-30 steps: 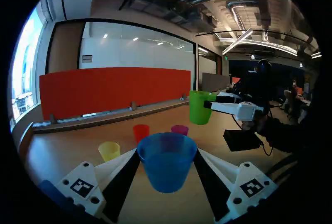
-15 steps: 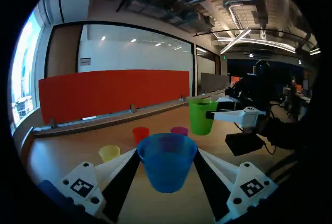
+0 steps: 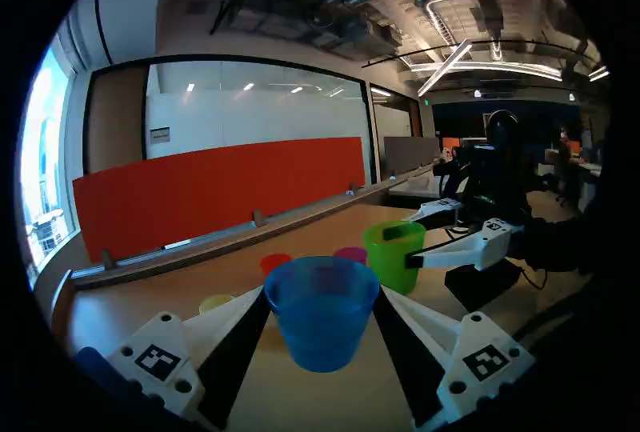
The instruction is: Pour water
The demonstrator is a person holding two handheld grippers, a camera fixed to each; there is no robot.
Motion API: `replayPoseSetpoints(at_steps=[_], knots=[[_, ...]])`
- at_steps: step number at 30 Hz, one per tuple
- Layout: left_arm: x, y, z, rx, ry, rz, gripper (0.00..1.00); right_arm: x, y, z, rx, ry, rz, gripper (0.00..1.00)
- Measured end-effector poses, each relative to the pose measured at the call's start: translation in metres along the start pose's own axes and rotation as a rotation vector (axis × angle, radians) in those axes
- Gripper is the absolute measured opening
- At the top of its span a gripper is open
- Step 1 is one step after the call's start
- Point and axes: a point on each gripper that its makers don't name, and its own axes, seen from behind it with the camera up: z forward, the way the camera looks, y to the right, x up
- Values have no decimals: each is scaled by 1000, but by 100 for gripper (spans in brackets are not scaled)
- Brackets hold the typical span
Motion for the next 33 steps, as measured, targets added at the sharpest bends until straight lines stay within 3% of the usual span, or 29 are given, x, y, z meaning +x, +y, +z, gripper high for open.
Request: replayPoseSetpoints(at_steps=[16, 27, 33], knots=[[9, 3, 9, 18, 4, 133, 87, -18, -31, 4, 80, -38, 5, 91], [13, 5, 14, 8, 9, 182, 87, -27, -48, 5, 118, -63, 0, 91], [15, 8, 16, 4, 16, 236, 87, -33, -56, 6, 136, -75, -6, 91]])
